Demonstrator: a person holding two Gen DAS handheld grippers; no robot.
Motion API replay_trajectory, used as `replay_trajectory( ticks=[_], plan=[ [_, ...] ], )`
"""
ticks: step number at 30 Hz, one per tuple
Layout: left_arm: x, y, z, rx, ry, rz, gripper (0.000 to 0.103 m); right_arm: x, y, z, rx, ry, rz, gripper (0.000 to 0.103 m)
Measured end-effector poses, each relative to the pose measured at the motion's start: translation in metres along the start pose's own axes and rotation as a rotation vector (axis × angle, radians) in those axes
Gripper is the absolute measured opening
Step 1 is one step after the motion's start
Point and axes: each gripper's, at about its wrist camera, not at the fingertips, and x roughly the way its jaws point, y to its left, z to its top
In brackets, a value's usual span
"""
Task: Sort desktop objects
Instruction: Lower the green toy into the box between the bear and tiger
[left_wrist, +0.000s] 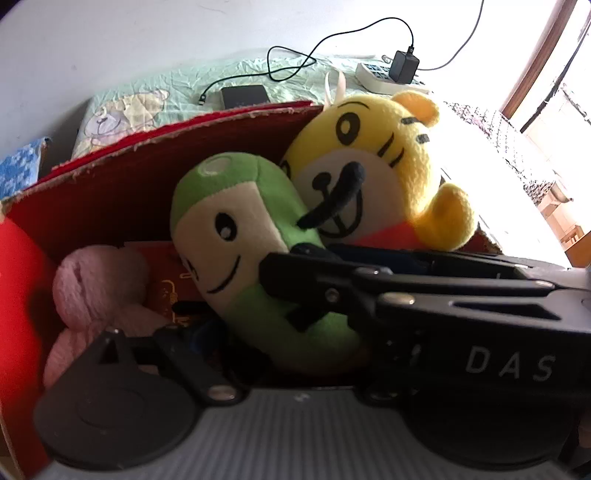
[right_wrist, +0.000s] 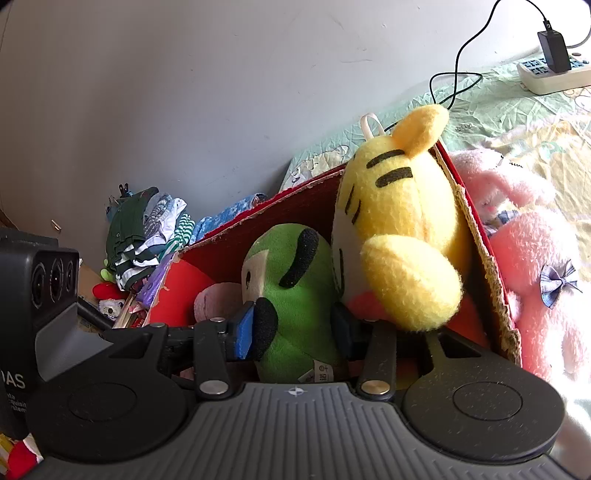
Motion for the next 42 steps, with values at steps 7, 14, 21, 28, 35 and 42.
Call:
replay_trajectory(
  ticks=[7, 14, 21, 28, 35, 42],
  plan=[
    [-0.001, -0.003, 0.0, 0.014, -0.001, 0.013, 0.087, -0.001, -0.001, 0.0, -0.003, -0.003, 0.001, 0.048],
    [-0.001, -0.003, 0.001, 0.021, -0.002, 0.014, 0.087, -0.001, -0.003, 0.001, -0.004, 0.002, 0.002, 0.049],
    [-0.003, -0.006, 0.0, 0.029, -0.006, 0.022, 0.091, -0.003, -0.003, 0.001, -0.006, 0.007, -0.004, 0.052],
    [-0.007, -0.007, -0.002, 0.033, -0.028, 0.04, 0.097, -0.009, -0.001, 0.001, -0.008, 0.005, -0.019, 0.053],
    [-0.008, -0.007, -0.004, 0.018, -0.021, 0.052, 0.097, -0.014, 0.001, -0.001, -0.013, -0.015, -0.037, 0.053],
    [-0.016, 0.001, -0.008, -0.013, -0.022, 0.058, 0.098, -0.017, 0.003, -0.002, -0.012, -0.034, -0.047, 0.052]
  ],
)
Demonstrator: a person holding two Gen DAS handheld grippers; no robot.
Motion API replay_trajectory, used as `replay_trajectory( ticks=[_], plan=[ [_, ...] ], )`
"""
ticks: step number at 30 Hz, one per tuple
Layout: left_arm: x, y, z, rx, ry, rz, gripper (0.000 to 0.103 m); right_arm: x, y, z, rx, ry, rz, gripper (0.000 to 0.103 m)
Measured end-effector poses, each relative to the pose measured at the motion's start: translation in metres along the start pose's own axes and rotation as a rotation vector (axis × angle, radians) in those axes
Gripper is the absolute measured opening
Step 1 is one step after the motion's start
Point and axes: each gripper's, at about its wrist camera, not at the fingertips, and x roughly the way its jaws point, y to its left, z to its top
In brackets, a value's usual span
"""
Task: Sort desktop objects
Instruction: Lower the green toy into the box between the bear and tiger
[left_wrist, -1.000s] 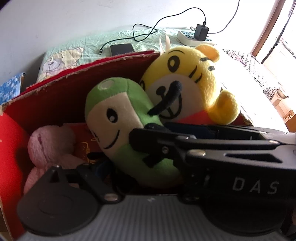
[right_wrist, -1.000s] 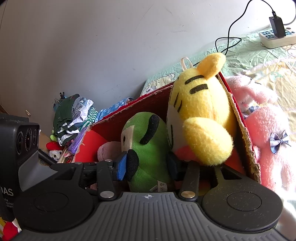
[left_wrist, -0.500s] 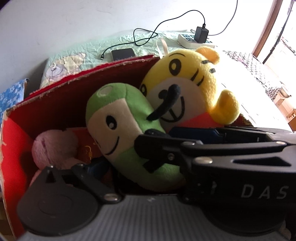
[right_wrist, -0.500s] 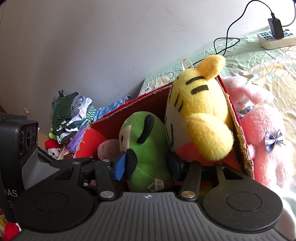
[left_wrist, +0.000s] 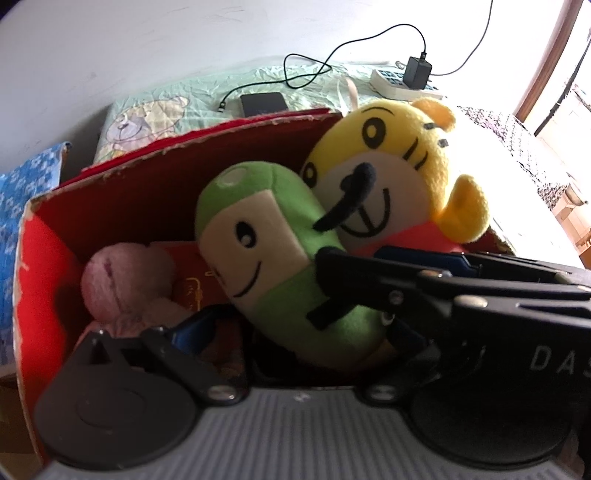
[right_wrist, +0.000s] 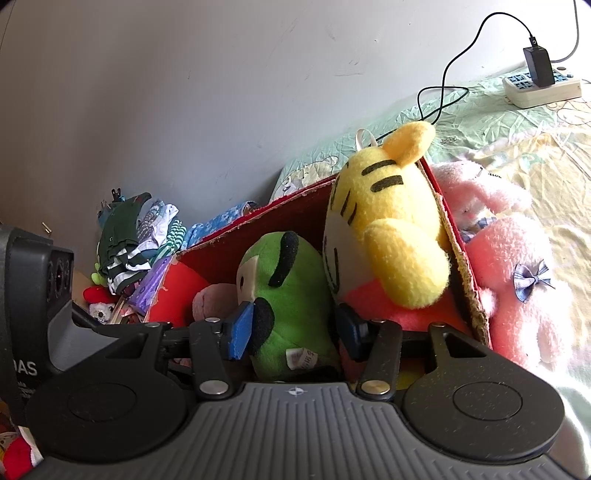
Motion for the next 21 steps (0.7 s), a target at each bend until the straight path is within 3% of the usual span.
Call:
replay_trajectory(
  ticks=[21],
  plan=[
    [-0.0011, -0.0015, -0.0052, -0.008, 0.009, 0.027, 0.099, -0.0035, 0.0052, -0.004, -0.02, 0.009, -0.028, 0.046]
  ],
)
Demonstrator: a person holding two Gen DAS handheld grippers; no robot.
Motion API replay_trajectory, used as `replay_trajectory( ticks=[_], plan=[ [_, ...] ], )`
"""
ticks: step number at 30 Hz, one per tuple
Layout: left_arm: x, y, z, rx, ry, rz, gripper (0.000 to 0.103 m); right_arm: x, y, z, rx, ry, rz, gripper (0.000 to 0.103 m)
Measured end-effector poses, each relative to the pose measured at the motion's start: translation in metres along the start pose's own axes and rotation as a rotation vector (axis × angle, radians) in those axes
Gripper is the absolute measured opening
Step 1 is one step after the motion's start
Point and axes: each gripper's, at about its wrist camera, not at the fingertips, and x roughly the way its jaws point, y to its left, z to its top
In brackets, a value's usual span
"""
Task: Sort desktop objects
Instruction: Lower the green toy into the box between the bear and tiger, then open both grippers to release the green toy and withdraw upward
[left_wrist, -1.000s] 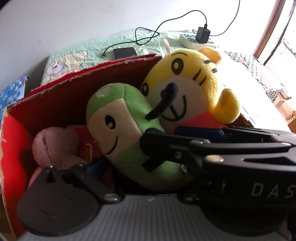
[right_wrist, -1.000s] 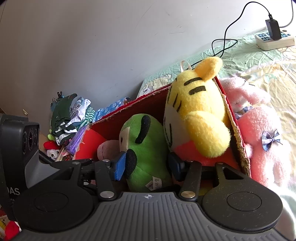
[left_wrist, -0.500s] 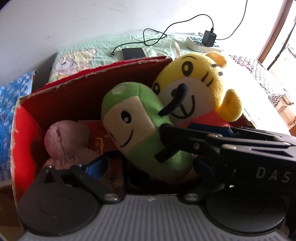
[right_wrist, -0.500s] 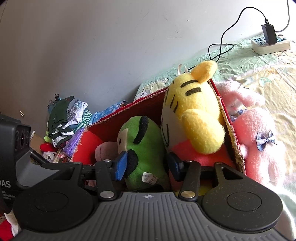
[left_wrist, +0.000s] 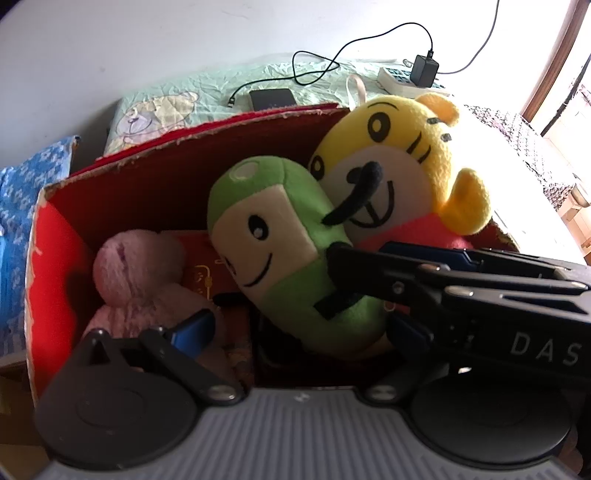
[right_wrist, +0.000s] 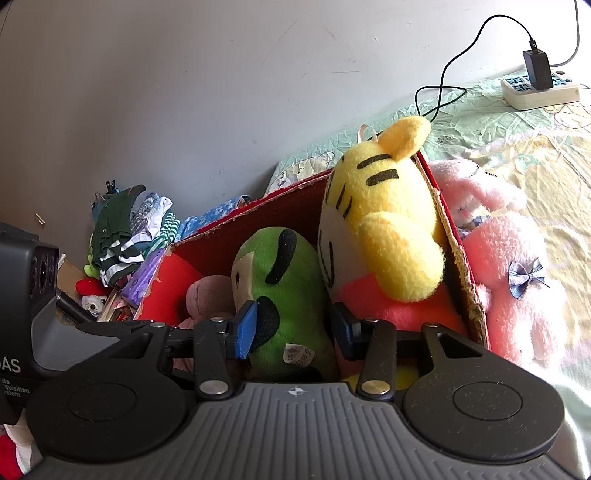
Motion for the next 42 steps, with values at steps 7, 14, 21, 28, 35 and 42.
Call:
replay_trajectory(
  ticks=[7, 14, 21, 28, 35, 42],
  plan=[
    [-0.005, 0.0, -0.001, -0.003, -0.008, 0.005, 0.099, -0.002, 0.001, 0.0, 0.002, -0.003, 0.006, 0.047],
    [-0.01, -0.001, -0.004, -0.013, -0.012, 0.016, 0.099, -0.007, 0.004, 0.0, -0.003, -0.008, 0.005, 0.049],
    [-0.023, 0.001, -0.011, -0.049, -0.031, 0.032, 0.1, -0.018, 0.007, -0.004, -0.008, -0.026, 0.011, 0.05],
    [-0.038, 0.004, -0.02, -0.084, -0.06, 0.063, 0.101, -0.032, 0.01, -0.011, -0.018, -0.07, 0.004, 0.05],
    [-0.049, 0.011, -0.029, -0.138, -0.081, 0.083, 0.101, -0.039, 0.006, -0.017, 0.035, -0.092, 0.021, 0.05],
    [-0.06, 0.016, -0.035, -0.195, -0.104, 0.076, 0.101, -0.051, -0.001, -0.022, 0.074, -0.125, 0.071, 0.05]
  ],
)
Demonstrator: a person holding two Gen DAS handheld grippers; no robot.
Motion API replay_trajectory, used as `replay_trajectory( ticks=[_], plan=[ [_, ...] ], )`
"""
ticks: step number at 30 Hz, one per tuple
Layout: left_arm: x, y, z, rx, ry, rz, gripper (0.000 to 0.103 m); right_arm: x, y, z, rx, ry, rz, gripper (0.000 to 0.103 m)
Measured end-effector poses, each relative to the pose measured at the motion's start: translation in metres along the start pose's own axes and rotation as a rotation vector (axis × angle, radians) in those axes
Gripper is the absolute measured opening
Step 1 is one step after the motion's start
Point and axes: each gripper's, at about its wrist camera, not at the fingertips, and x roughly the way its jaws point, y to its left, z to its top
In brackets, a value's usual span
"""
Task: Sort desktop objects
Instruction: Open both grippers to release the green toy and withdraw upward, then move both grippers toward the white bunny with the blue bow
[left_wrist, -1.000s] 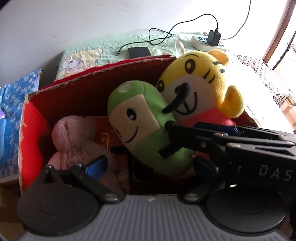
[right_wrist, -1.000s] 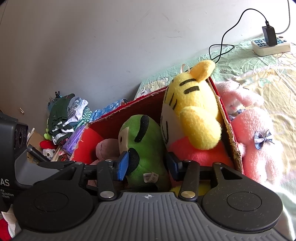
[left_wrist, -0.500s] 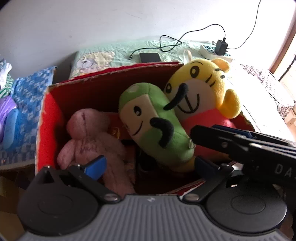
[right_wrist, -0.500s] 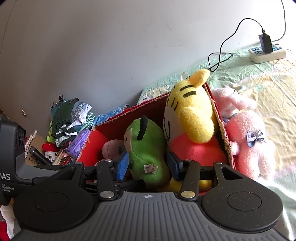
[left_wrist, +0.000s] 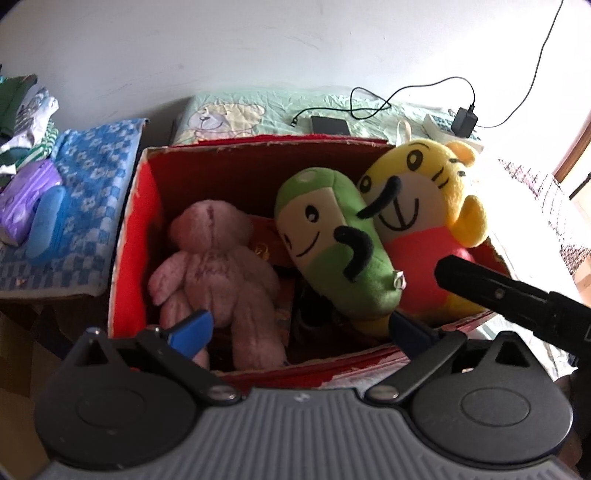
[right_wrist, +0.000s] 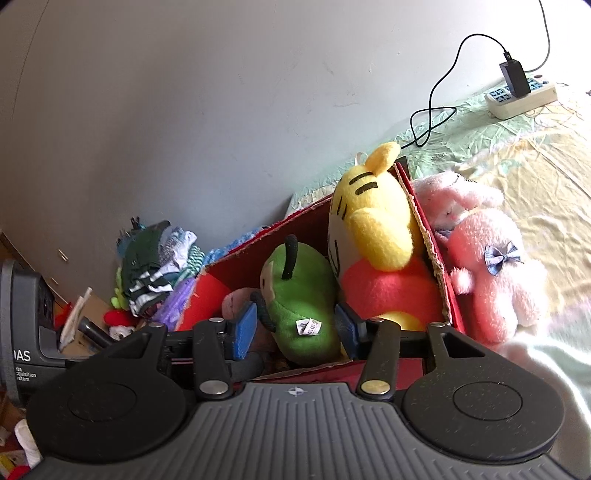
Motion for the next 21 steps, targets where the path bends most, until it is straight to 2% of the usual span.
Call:
replay_trajectory(
  ticks=[5, 11, 15, 21],
  plan=[
    [-0.009, -0.008, -0.002, -0.003, -0.031, -0.03, 0.101, -0.011, -0.007, -0.001, 0.026, -0.014, 0.039, 0.049],
    [-0.012, -0.03, -0.001, 0.049, -0.049, -0.013, 0.101, -0.026, -0.019, 0.001, 0.045, -0.037, 0.083, 0.05],
    [-0.018, -0.046, 0.0, 0.06, -0.069, -0.012, 0.101, -0.036, -0.033, 0.008, 0.059, -0.045, 0.086, 0.05],
    [-0.034, -0.083, 0.002, 0.123, -0.149, -0.06, 0.101, -0.048, -0.064, 0.026, 0.104, -0.053, 0.077, 0.049]
  ],
)
